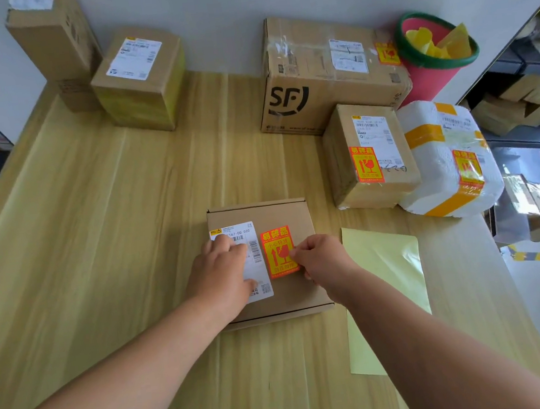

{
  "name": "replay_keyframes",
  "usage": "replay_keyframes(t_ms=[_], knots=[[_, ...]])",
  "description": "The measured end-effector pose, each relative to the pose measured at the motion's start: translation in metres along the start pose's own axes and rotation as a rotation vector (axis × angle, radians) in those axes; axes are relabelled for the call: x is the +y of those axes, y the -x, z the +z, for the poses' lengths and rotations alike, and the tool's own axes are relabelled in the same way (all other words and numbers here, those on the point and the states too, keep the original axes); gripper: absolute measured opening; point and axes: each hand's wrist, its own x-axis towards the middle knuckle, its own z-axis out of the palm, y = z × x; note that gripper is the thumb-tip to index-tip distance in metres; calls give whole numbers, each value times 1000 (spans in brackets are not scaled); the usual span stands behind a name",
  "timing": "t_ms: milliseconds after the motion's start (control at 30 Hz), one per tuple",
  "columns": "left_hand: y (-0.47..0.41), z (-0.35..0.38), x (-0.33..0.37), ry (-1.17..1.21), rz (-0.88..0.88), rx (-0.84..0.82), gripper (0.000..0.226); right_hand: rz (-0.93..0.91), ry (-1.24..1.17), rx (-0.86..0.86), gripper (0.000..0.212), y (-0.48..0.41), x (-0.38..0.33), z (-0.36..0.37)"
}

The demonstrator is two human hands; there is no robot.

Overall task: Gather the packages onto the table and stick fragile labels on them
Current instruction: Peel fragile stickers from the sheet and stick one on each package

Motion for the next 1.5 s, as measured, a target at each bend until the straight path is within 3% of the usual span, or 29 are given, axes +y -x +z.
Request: replay_keyframes(t_ms=[500,933,1033,1100,1200,1267,1367,1500], knots=[[0,-1,2,-22,9,3,56,-22,153,89,13,-9,2,10],[0,1,3,-29,-5,-8,57,-174,565,195,9,2,-3,17],[1,1,2,-42,10,-5,56,-199,618,253,25,6,-4,11],[4,1,5,-48,25,25,55,-286,666,284,28,5,-2,3],[5,4,16,-95,231,234,37,-667,669,340,11,-1,14,-1],[4,6,26,-139,376,332,27,-864,708,373,16,-4,27,0],[-3,13,27,-295,413,252,40,-887,843,310,40,-9,36,0],[-10,25,9,-400,327,103,49,-824,994,257,50,-14,42,2]])
